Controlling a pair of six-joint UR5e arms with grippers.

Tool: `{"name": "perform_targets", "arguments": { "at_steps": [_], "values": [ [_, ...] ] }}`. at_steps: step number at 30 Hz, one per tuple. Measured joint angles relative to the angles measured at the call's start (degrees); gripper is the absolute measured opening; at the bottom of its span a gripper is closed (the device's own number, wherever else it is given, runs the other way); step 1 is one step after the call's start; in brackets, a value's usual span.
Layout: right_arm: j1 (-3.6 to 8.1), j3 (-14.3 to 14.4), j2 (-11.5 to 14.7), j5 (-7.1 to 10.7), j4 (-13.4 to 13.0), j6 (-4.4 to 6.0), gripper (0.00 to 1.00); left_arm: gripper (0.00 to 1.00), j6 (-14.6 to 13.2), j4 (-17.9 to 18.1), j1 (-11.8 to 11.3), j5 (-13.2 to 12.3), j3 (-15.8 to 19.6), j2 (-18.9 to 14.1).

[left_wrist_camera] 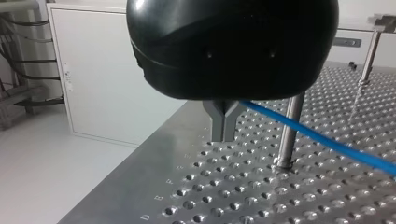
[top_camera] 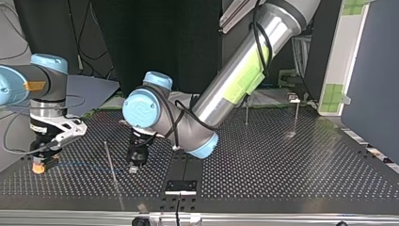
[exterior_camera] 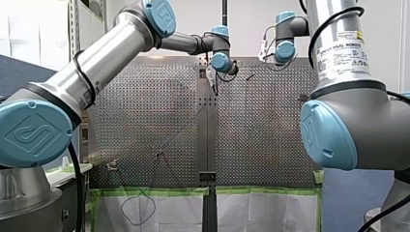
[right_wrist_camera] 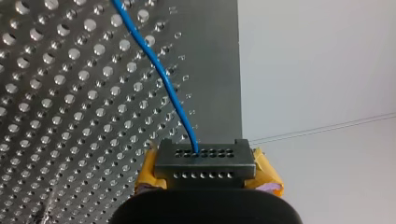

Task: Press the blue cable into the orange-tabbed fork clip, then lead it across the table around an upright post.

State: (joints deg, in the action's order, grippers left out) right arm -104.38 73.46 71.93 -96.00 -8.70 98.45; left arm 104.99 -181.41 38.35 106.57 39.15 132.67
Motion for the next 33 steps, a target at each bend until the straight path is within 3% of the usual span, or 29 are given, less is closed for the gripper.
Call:
{"name": "perform_targets", "arguments": {
  "at_steps": [6, 13, 21, 27, 33],
  "values": [
    [0.59, -0.02, -0.37, 0.52, -0.05, 0.46, 0.0, 0.0, 0.03, -0.08, -0.18, -0.18, -1.93, 1.27],
    [1.57, -0.01, -2.36, 3.16, -0.25, 1.52, 0.0, 0.0, 0.04, -0.08, -0.51, -0.33, -1.03, 1.63],
    [2.03, 0.09, -3.04, 3.92, -0.73, 1.67, 0.0, 0.0, 0.03, -0.06, -0.64, -0.42, -0.62, 4.04],
    [2.11, 1.12, -4.05, 5.96, -0.9, 1.82, 0.0, 0.0, -0.13, -0.07, -0.85, -0.49, -0.44, 4.98],
    [2.13, 3.34, -4.42, 6.68, -3.19, 1.85, 0.0, 0.0, -0.27, 0.05, -1.03, -0.52, 0.54, 5.26]
  ]
}}
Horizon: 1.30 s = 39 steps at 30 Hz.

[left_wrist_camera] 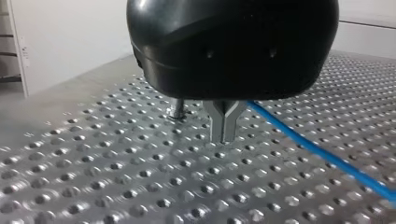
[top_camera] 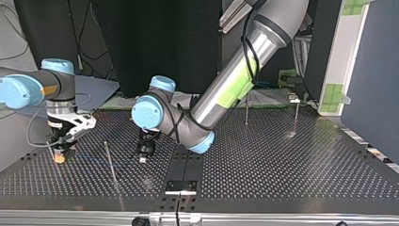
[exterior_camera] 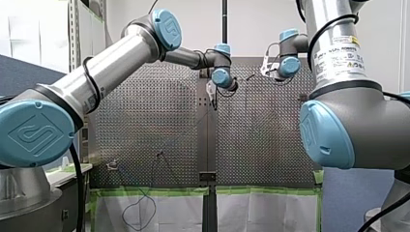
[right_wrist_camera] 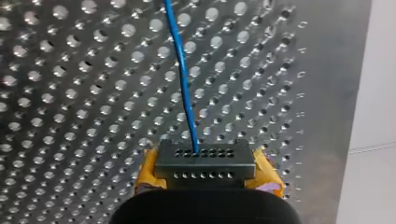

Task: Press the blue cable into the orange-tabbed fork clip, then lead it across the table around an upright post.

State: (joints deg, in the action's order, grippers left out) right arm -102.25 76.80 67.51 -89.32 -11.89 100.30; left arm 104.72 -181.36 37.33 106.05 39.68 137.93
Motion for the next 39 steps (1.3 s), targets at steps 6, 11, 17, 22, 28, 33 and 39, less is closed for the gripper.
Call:
{"name": "perform_targets", "arguments": {
  "at_steps": [6, 11, 17, 22, 28, 33, 39],
  "values": [
    [-0.1, 3.12, -0.09, 0.09, -3.12, 0.43, 0.0, 0.0, 0.01, 0.33, -0.02, 0.1, 0.98, 0.01],
    [-0.24, 6.02, -0.35, 0.16, -6.0, 2.16, 0.0, 0.0, -0.04, 0.38, -0.05, 0.25, 1.06, 0.01],
    [-0.33, 9.71, -2.88, 0.61, -9.7, 2.03, 0.0, 0.0, -0.02, 0.39, 0.02, 0.36, 1.07, 0.01],
    [-0.06, 12.52, -5.58, 1.93, -12.5, 1.79, 0.0, 0.0, 0.1, 0.39, 0.19, 0.69, 1.07, 0.01],
    [0.31, 14.07, -8.21, 2.36, -15.33, 1.65, 0.0, 0.0, 0.13, 0.39, 0.29, 0.97, 1.08, 0.02],
    [0.67, 14.2, -9.26, 2.43, -15.87, 1.6, 0.0, 0.19, 0.1, 0.39, 0.37, 1.29, 1.08, 0.01],
    [0.77, 14.21, -9.58, 2.63, -15.77, 1.59, 0.0, 0.27, -0.23, 0.07, 0.39, 2.57, 1.08, 0.01]
  ]
}}
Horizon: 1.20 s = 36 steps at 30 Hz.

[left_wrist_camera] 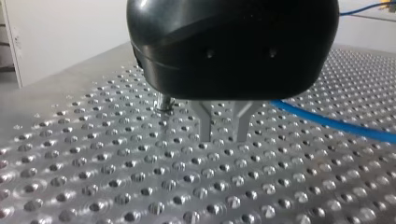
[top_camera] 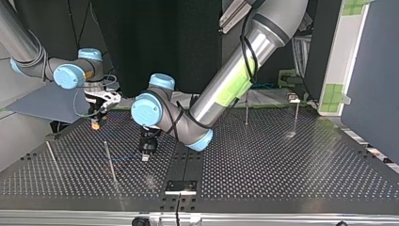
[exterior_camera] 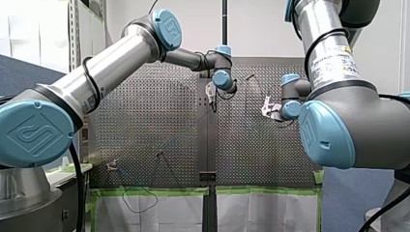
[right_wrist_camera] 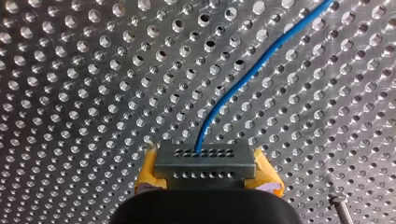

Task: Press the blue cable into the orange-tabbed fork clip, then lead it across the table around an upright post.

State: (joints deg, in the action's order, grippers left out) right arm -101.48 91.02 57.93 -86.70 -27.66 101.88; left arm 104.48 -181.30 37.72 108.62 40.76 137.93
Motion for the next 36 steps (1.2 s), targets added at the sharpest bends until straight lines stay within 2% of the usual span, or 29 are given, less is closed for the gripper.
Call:
{"name": "perform_targets", "arguments": {
  "at_steps": [3, 7, 8, 9, 10, 11, 12, 13, 14, 15, 21, 28, 36],
  "values": [
    [0.02, 0.01, -0.02, 0.02, 0.07, 0.0, 0.0, 0.27, -0.81, -0.22, 0.08, 1.26, 0.0, 0.0],
    [0.12, 0.0, -0.04, 0.02, 0.11, -0.01, 0.0, 0.27, -1.76, -0.26, 0.09, 1.45, 0.0, 0.0],
    [0.15, 0.01, -0.05, 0.0, 0.11, -0.01, 0.0, 0.33, -1.88, -0.24, 0.07, 1.4, 0.0, 0.0],
    [0.18, 0.0, -0.07, -0.05, 0.09, -0.03, 0.0, 0.47, -1.98, -0.19, 0.04, 1.17, 0.0, 0.0],
    [0.24, 0.01, -0.1, -0.15, 0.08, -0.09, 0.0, 0.47, -2.01, -0.15, 0.04, 0.9, 0.0, 0.0],
    [0.3, 0.01, -0.15, -0.27, 0.07, -0.21, 0.0, 0.67, -2.01, -0.11, 0.04, 0.59, 0.0, 0.0],
    [0.37, 0.01, -0.24, -0.49, 0.06, -0.41, 0.0, 0.8, -2.0, -0.09, 0.03, 0.25, 0.0, 0.0],
    [0.49, 0.0, -0.41, -0.85, 0.04, -0.77, 0.0, 0.8, -1.98, -0.07, 0.03, -0.1, 0.0, 0.0],
    [0.59, 0.01, -0.58, -1.13, 0.02, -1.06, 0.0, 0.98, -1.92, -0.06, 0.02, -0.26, 0.0, 0.0],
    [0.71, 0.0, -0.79, -1.36, -0.01, -1.33, 0.0, 1.0, -1.8, -0.05, 0.02, -0.31, 0.0, 0.0],
    [1.34, 0.01, -3.14, -2.46, -0.32, -2.05, 0.0, 1.0, 0.34, -0.13, -0.06, 0.56, 0.0, 0.0],
    [2.13, 0.0, -6.22, -4.15, -1.9, -1.97, 0.0, 1.0, 1.68, -0.38, -0.35, 0.57, 0.04, 0.0],
    [2.94, 0.0, -8.13, -5.7, -3.02, -1.75, 0.0, 1.0, 1.77, -0.47, -0.44, 0.51, 0.08, 0.0]
  ]
}}
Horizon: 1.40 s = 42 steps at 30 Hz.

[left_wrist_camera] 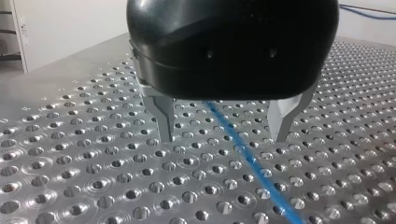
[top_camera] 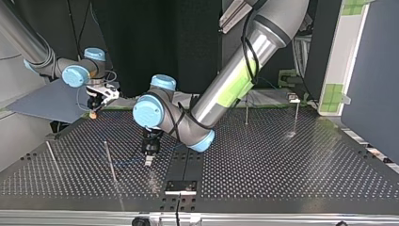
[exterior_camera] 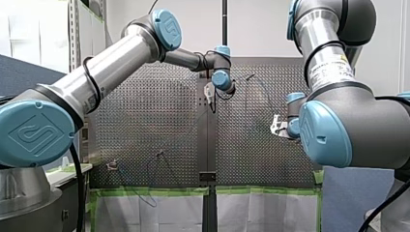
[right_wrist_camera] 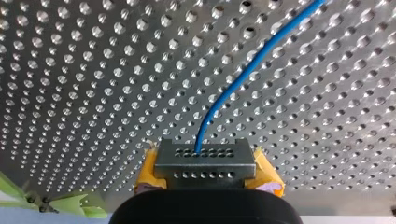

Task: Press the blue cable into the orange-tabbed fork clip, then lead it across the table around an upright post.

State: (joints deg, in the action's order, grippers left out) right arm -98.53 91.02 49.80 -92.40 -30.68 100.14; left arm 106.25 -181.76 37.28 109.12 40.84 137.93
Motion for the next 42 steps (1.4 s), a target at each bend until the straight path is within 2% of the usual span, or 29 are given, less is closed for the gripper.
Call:
{"name": "perform_targets", "arguments": {
  "at_steps": [6, 12, 31, 42],
  "values": [
    [0.35, 0.0, -2.06, -0.39, -0.64, -0.22, 0.0, 1.0, 0.0, -0.05, -0.14, 0.14, 0.02, 0.0],
    [0.68, 0.0, -5.33, -0.42, -2.21, -0.39, 0.0, 1.0, -0.06, -0.09, -0.1, 0.55, 0.04, 0.0],
    [5.3, -0.07, -15.36, 0.98, -11.82, 0.03, 0.0, 1.0, -0.49, -0.5, 0.35, 2.46, 0.07, 0.0],
    [6.23, -0.58, -21.56, 1.8, -17.79, 0.16, 0.0, 1.0, -0.57, -0.54, 0.44, 2.53, 0.09, 0.0]
  ]
}}
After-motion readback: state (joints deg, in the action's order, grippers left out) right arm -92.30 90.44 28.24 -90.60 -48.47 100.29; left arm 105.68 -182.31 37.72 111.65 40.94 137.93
